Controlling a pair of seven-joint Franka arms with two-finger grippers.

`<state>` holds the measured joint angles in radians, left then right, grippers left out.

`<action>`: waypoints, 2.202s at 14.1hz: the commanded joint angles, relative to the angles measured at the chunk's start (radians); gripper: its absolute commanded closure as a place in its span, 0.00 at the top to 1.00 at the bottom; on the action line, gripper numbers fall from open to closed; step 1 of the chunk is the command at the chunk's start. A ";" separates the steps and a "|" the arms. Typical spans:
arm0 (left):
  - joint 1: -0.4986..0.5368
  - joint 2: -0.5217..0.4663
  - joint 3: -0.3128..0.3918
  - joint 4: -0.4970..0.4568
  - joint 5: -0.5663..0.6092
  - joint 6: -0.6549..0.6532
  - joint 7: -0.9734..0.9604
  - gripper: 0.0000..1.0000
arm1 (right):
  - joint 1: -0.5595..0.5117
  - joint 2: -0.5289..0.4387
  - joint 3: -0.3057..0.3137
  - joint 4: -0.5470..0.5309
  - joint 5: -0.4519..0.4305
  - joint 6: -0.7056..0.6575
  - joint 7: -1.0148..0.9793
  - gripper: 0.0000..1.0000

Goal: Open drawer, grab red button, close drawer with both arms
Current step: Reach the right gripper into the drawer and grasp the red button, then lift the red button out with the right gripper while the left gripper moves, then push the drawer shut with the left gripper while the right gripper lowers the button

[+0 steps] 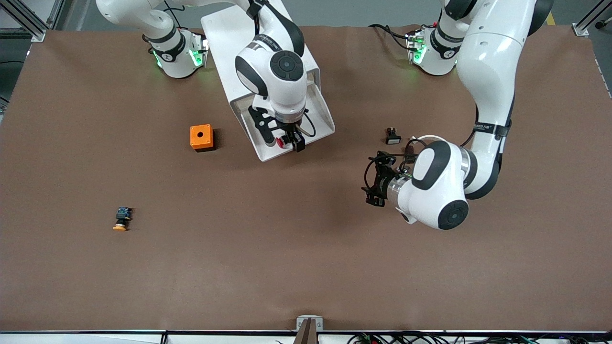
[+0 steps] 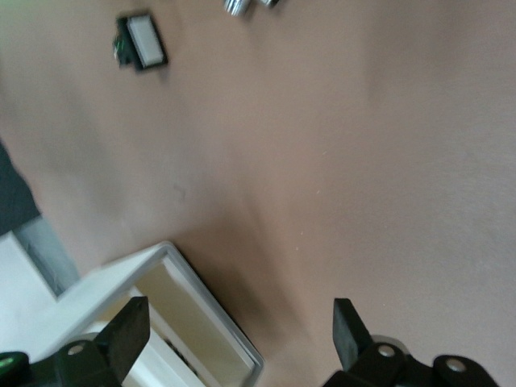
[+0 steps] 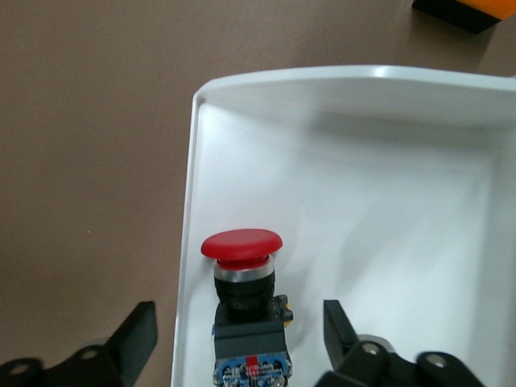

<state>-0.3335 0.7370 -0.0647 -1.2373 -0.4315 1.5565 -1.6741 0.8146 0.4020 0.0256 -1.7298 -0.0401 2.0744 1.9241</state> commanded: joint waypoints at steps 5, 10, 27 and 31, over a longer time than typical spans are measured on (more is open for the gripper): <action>-0.080 -0.064 0.005 -0.016 0.175 0.031 0.248 1.00 | 0.038 0.000 -0.006 0.001 -0.011 0.000 0.023 0.00; -0.163 -0.015 -0.003 -0.040 0.267 0.206 0.352 1.00 | -0.067 -0.029 -0.012 0.105 -0.001 -0.162 -0.210 0.00; -0.478 -0.064 -0.070 -0.214 0.254 0.441 0.272 1.00 | -0.736 -0.045 -0.015 -0.217 0.039 0.229 -1.641 0.00; -0.499 -0.067 -0.136 -0.237 0.263 0.461 0.179 1.00 | -0.781 0.023 -0.015 -0.248 0.035 0.331 -1.732 0.00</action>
<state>-0.8165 0.7075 -0.1829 -1.4181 -0.1836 1.9973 -1.4534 0.0638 0.4020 -0.0086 -1.9708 -0.0124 2.3693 0.2416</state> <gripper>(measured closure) 0.000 0.595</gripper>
